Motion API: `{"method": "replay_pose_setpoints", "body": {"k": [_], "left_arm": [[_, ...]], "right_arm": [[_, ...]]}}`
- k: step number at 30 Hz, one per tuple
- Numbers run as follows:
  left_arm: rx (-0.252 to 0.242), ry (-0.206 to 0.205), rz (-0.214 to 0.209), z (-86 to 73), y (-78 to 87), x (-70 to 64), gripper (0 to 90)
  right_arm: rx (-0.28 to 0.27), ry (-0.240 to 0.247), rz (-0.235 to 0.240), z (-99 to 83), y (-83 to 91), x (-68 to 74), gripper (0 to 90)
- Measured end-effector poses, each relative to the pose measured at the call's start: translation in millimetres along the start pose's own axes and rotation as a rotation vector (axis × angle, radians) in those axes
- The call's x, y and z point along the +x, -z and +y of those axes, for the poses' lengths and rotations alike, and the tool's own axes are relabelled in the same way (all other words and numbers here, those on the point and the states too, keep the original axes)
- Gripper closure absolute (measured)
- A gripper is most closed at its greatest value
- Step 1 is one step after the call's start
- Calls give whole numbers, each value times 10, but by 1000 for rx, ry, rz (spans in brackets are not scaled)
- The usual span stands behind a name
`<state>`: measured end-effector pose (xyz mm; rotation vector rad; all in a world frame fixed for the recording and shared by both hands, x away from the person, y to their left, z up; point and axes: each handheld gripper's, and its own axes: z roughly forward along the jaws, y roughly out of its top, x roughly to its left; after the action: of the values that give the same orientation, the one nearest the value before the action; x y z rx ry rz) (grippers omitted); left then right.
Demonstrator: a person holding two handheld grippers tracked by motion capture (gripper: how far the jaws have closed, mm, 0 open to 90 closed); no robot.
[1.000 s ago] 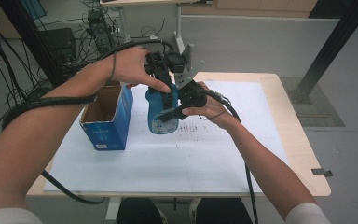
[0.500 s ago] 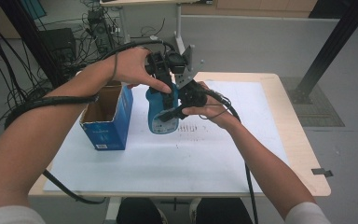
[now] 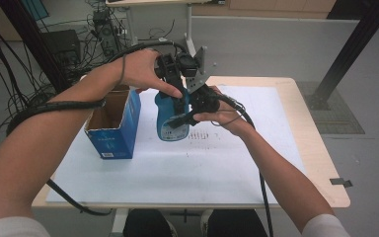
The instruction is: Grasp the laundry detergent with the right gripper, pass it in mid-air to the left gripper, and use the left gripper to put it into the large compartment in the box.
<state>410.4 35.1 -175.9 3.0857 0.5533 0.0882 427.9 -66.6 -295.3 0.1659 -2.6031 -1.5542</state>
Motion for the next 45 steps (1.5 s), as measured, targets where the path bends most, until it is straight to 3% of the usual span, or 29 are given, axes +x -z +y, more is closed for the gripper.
{"method": "replay_pose_setpoints", "body": {"k": [31,35,39,45], "left_arm": [[-1,-4,7,1,-6,9,57],[1,-9,14,3,-11,4,97],[-2,-14,11,2,-16,1,204],[-9,-23,-21,-4,-10,-1,305]], "right_arm": [[-15,13,-4,12,19,-11,425],[-14,11,-4,16,19,-7,425],[-14,12,-5,23,27,-2,425],[-15,19,-5,25,28,4,425]]}}
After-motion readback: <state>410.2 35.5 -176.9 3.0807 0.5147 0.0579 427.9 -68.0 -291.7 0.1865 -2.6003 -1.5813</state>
